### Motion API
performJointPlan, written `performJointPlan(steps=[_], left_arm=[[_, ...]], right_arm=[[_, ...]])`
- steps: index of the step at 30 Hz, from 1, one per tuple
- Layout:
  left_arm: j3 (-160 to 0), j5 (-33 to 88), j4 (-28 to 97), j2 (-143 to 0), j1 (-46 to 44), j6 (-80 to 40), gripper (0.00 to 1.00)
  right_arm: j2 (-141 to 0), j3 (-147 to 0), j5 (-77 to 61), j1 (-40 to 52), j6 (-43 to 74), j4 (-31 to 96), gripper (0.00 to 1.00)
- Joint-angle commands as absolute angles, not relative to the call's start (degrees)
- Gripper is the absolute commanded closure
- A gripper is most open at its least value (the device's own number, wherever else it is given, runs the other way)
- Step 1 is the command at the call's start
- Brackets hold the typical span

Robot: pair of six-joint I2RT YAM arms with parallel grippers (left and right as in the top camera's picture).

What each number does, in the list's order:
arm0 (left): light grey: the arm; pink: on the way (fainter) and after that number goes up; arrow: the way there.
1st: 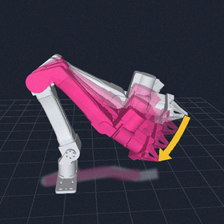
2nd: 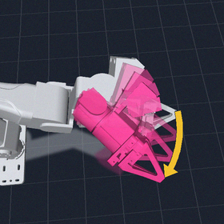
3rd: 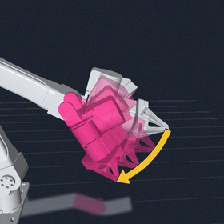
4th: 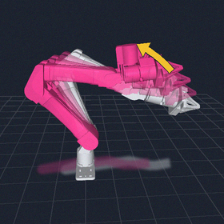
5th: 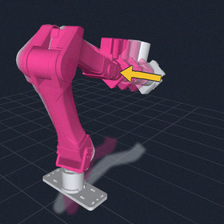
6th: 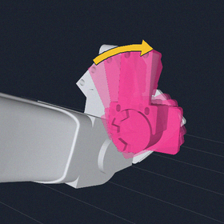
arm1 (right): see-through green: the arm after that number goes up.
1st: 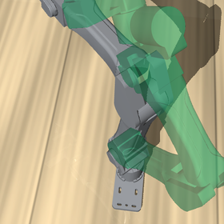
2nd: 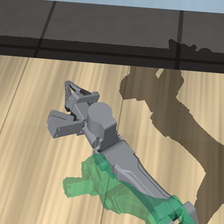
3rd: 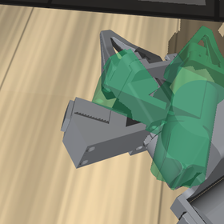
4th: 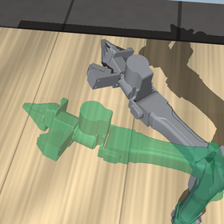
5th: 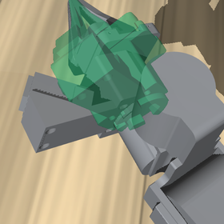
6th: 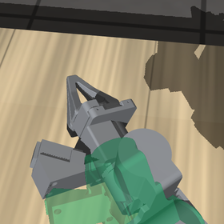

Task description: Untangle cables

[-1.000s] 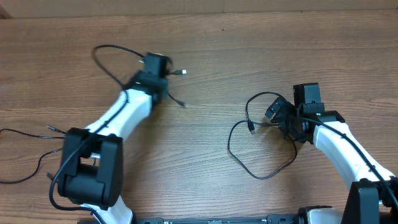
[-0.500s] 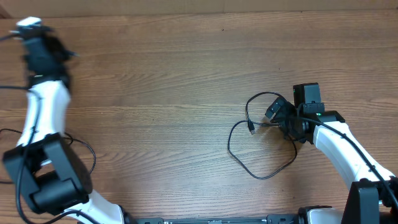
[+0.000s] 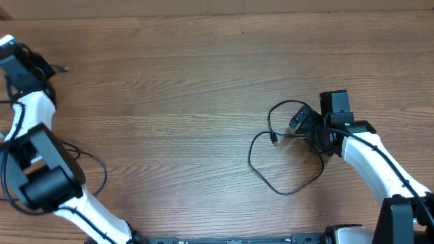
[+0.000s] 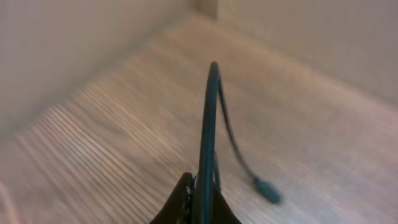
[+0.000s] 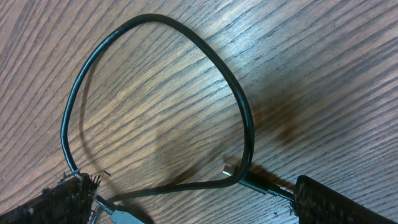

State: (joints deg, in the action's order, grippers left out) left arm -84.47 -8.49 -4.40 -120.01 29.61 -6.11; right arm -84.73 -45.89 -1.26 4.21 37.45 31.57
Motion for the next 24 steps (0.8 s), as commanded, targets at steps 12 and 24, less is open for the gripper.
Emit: performJointPlan(steps=[12, 24], left_arm=[[-120.7, -8.5, 4.8, -125.7, 30.8, -8.3, 0.93], [-120.6, -8.8, 18.6, -137.1, 33.8, -15.9, 0.96]], right_arm=[[-84.7, -46.1, -1.2, 4.4, 37.5, 31.4, 0.00], [-84.7, -46.1, -1.2, 4.4, 37.5, 31.4, 0.00]])
